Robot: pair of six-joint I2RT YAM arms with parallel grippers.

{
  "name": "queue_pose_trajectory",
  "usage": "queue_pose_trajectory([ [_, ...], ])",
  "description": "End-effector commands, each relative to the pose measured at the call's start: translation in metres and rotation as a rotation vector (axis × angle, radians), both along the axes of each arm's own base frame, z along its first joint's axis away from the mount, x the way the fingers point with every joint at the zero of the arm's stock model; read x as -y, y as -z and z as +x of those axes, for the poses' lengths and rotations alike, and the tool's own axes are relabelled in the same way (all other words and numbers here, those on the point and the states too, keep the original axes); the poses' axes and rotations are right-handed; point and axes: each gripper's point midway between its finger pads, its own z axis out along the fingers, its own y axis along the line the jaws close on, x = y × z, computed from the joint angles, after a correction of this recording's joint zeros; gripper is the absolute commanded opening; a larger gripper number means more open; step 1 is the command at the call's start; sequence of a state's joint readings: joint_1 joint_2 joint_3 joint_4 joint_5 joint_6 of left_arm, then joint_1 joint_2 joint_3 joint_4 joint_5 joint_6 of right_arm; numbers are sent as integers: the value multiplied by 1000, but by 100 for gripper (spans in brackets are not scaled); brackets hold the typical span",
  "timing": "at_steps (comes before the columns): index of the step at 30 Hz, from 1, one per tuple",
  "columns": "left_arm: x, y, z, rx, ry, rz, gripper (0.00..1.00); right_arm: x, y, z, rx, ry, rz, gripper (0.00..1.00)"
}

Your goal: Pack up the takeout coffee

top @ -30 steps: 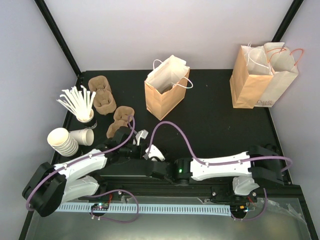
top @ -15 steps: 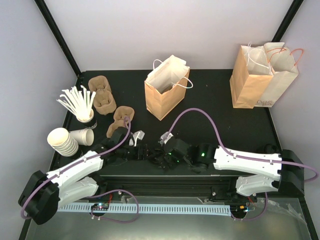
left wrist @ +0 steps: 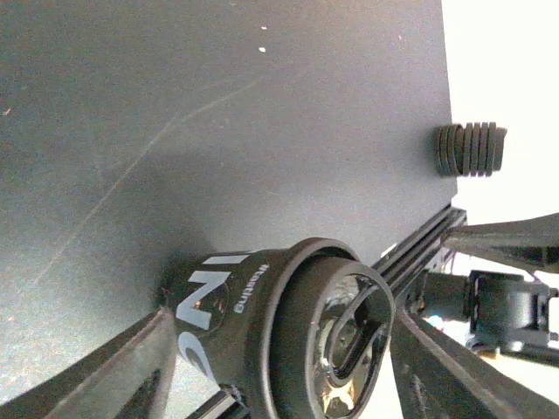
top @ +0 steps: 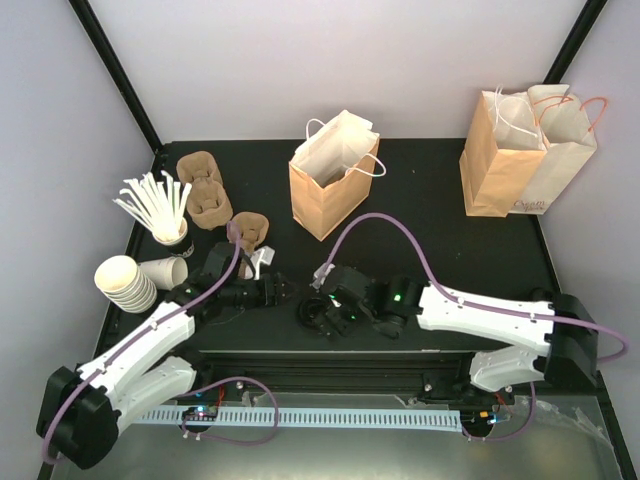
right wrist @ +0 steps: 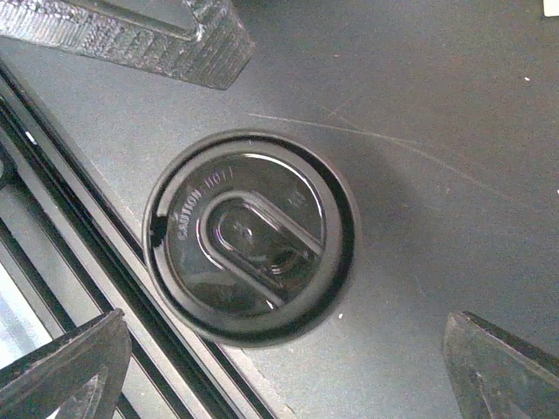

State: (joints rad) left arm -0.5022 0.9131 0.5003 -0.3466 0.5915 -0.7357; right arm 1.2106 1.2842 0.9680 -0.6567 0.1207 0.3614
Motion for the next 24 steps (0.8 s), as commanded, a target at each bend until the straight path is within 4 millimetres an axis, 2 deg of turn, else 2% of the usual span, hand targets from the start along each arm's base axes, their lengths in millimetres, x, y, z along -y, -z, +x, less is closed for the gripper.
queue_pose_trajectory([
  [1, -13, 16, -10, -53, -16, -3, 64, -7, 1, 4, -27, 14, -60, 100],
  [4, -14, 27, -18, -81, -13, -22, 57, -8, -3, 12, -36, 117, -38, 100],
  [7, -13, 34, -23, -100, -7, -45, 56, -2, -8, 24, -39, 261, -37, 99],
  [10, -13, 40, -27, -112, 1, -62, 55, 1, -6, 25, -88, 346, -66, 96],
  [17, -21, 43, -28, -84, -27, -46, 55, 0, -14, 28, -130, 464, -19, 75],
  [22, -26, 39, -26, -23, -56, -55, 62, 3, -26, 33, -132, 497, 77, 76],
  [23, -27, 39, -26, -17, -66, -58, 66, 4, -26, 34, -146, 498, 83, 75],
  [24, -29, 40, -25, -12, -81, -62, 75, 4, -26, 34, -159, 504, 92, 73],
])
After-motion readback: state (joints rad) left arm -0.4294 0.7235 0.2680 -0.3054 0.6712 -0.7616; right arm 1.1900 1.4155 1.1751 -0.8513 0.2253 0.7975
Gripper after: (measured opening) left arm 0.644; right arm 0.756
